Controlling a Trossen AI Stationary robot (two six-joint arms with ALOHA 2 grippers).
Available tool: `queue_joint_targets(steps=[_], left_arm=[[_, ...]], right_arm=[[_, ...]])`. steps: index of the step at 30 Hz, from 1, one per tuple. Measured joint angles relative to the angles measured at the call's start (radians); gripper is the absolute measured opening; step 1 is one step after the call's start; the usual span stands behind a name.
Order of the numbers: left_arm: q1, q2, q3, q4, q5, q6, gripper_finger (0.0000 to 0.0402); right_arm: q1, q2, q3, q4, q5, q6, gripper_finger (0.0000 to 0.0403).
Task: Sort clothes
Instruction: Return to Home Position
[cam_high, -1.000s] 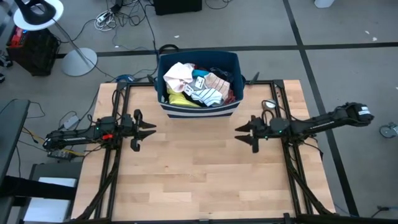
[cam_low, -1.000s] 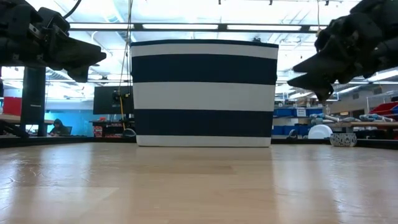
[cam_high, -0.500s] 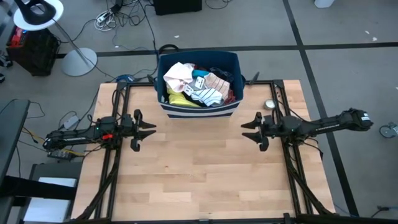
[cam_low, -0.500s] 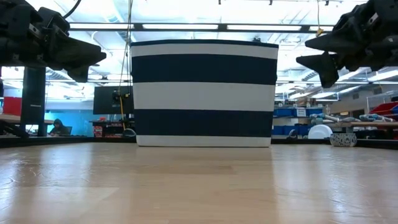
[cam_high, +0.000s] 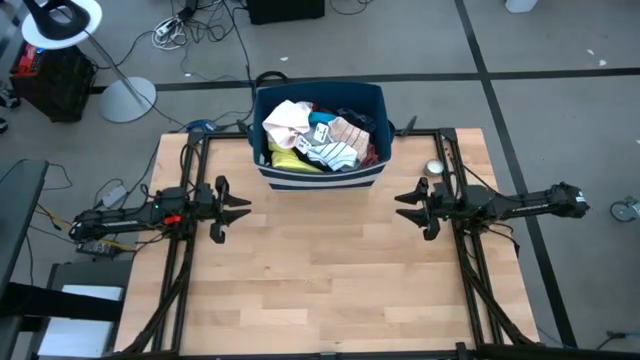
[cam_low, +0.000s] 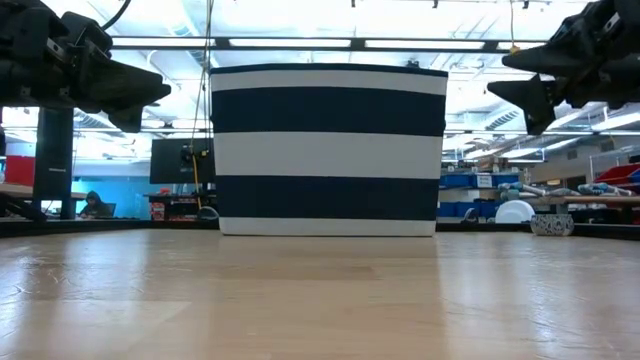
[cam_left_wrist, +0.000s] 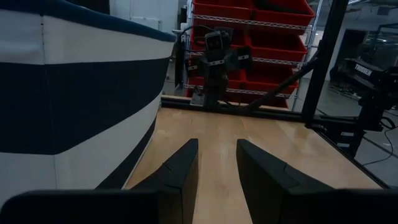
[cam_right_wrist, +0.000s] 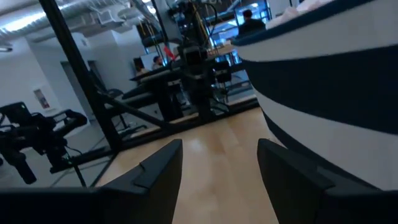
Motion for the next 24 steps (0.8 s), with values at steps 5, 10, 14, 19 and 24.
queue_joint_targets(steps=[5,10,14,19,24], left_arm=[[0.0,0.0,0.0,0.0,0.0,0.0,0.0115],[0.0,0.0,0.0,0.0,0.0,0.0,0.0115],[0.0,0.0,0.0,0.0,0.0,0.0,0.0115],[0.0,0.0,0.0,0.0,0.0,0.0,0.0115],[0.0,0.0,0.0,0.0,0.0,0.0,0.0115]], right_arm=[[0.0,-0.062,0.0,-0.105,0.061,0.003,0.021],[0.0,-0.074,0.0,-0.168,0.101,0.002,0.0209],[0.0,-0.074,0.0,-0.195,0.116,-0.013,0.021],[0.0,-0.073,-0.001,-0.201,0.127,-0.082,0.021],[0.0,-0.073,-0.001,-0.2,0.127,-0.082,0.021]])
